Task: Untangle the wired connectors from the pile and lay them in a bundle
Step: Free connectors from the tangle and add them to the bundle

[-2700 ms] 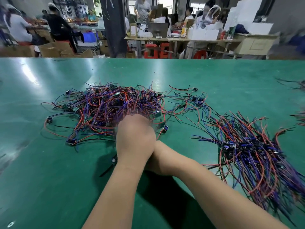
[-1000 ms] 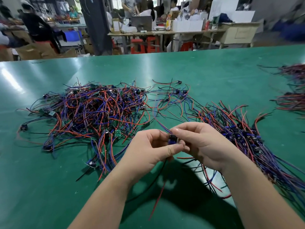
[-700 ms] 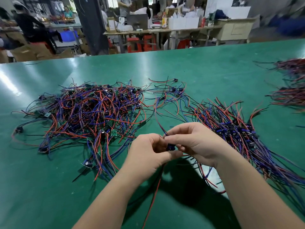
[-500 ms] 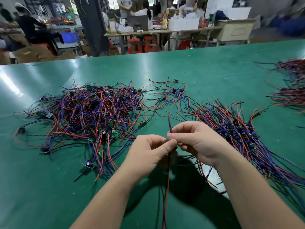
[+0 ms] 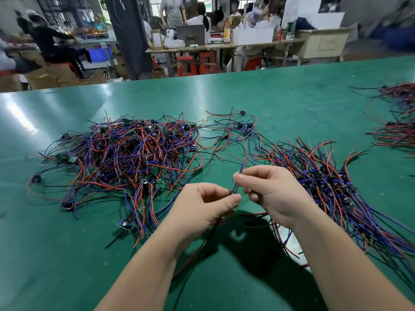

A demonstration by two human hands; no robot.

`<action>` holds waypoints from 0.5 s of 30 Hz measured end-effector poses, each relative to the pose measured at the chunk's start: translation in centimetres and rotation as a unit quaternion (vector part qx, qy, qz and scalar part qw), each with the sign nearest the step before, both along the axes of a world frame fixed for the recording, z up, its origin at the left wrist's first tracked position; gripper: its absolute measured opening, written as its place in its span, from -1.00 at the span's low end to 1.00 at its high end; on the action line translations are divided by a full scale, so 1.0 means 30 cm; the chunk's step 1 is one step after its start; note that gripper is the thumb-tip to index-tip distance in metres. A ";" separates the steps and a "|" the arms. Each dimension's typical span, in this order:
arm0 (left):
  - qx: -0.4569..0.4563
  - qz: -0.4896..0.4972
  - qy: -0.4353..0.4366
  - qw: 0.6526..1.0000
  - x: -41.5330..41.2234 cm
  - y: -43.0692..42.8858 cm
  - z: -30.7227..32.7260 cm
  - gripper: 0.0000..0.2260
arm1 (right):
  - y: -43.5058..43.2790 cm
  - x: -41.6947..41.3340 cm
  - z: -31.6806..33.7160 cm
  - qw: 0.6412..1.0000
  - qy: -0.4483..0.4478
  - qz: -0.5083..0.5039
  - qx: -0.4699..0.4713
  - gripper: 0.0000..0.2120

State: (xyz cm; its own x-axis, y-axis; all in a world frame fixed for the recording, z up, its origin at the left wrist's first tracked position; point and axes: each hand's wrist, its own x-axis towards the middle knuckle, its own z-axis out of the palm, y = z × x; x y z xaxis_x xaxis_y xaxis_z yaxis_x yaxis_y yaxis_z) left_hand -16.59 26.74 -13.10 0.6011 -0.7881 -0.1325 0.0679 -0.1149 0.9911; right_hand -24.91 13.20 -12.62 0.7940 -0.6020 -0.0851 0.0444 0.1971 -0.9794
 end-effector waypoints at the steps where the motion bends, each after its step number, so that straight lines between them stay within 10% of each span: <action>1: 0.016 -0.018 -0.002 1.000 -0.001 0.003 0.005 -0.87 | -0.006 0.001 0.003 0.999 -0.015 -0.023 0.025 -0.89; 15: 0.111 -0.191 -0.033 0.975 -0.007 0.021 0.002 -0.90 | -0.078 -0.036 0.046 0.976 -0.098 -0.184 0.057 -0.87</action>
